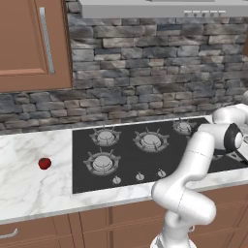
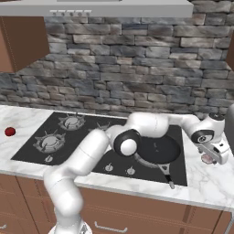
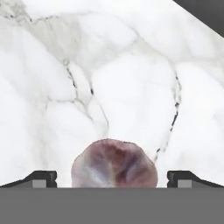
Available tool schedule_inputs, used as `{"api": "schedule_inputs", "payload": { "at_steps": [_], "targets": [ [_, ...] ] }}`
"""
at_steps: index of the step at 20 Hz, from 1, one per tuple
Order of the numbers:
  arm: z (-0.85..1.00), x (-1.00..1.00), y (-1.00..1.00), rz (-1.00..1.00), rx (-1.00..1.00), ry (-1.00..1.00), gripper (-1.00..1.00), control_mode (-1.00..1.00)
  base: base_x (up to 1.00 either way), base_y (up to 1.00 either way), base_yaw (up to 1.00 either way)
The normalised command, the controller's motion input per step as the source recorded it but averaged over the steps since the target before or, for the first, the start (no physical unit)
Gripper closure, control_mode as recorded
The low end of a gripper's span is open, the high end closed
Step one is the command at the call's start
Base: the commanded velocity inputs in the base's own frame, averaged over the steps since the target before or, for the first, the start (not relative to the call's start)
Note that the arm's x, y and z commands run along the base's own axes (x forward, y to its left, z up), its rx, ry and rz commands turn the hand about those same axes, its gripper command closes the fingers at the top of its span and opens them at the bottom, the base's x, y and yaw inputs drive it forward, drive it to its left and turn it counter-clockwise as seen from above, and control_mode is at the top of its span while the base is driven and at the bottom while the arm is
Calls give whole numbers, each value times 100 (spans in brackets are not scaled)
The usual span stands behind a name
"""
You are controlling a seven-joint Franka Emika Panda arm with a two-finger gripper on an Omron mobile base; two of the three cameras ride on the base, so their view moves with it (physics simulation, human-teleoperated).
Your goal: Put the garlic and tomato in the pan. Then turn on the front right burner and set the heat to medium.
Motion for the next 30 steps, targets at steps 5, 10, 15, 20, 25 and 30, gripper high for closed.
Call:
{"api": "schedule_inputs", "payload": {
  "at_steps": [5,10,15,20,25,30],
  "targets": [
    [-37,0,9,0,9,11,100,-100,0,0,0],
    [-7,0,4,0,2,1,100,-100,0,0,0],
    [24,-1,23,0,-1,3,100,-100,0,0,0],
    [93,-14,51,6,-10,16,100,-100,0,0,0],
    [49,-42,95,7,-11,10,100,-100,0,0,0],
    [14,-15,100,8,-10,-3,100,-100,0,0,0]
  ]
}}
